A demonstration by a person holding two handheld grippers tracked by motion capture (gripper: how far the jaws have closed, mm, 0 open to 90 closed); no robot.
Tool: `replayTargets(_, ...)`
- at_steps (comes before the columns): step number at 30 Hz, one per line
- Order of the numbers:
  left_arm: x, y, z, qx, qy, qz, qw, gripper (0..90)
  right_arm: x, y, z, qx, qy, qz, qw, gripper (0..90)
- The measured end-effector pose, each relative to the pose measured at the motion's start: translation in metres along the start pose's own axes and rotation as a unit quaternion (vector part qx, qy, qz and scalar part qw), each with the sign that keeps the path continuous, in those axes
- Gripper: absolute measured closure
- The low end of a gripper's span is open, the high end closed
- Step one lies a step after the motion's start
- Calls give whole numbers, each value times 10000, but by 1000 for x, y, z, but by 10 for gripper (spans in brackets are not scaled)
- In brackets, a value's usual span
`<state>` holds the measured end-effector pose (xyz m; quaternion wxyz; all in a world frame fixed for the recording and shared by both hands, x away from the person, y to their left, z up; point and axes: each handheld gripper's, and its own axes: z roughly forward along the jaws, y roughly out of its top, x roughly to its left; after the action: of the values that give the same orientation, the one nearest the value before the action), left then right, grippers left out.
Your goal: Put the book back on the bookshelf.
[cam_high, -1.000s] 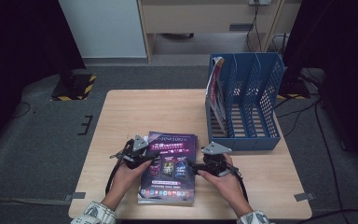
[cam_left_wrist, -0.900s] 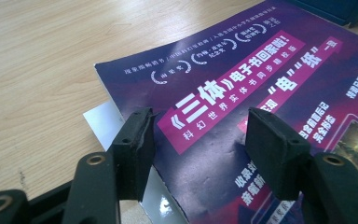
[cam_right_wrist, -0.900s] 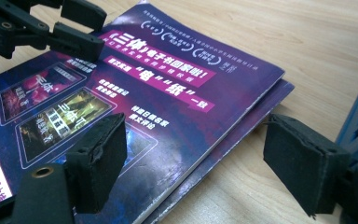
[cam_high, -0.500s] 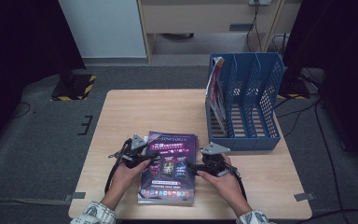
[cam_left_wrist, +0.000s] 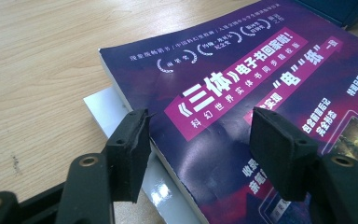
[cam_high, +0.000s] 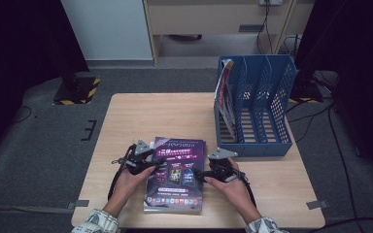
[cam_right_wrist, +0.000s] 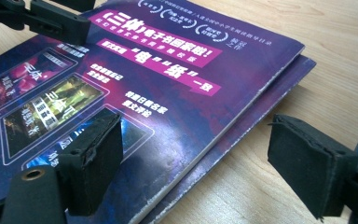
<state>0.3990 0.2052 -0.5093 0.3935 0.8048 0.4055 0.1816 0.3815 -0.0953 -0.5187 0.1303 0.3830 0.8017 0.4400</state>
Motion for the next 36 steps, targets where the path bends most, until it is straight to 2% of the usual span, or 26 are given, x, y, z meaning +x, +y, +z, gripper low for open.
replayTargets(6,-1,0,-1,-2,5,47,10000,391,-4,-1,3,35,40,110,9999,177)
replayTargets(13,-2,-1,-4,17,-6,110,9999,413,-4,0,6,37,138,130,9998,173)
replayTargets(20,-3,-3,-6,-4,-19,180,9998,419,-3,1,11,51,259,138,9996,167)
replayTargets(26,-4,-4,-6,-24,-67,195,9998,420,-4,1,14,78,414,247,9988,145)
replayTargets(29,-7,-3,-6,9,-81,292,9995,422,-2,1,15,116,406,257,9988,128)
replayTargets(31,-6,-3,-6,2,-94,268,9996,422,-3,1,15,105,407,261,9988,125)
replayTargets(36,-7,-3,-6,-14,-135,291,9995,425,-4,0,15,174,467,494,9975,116)
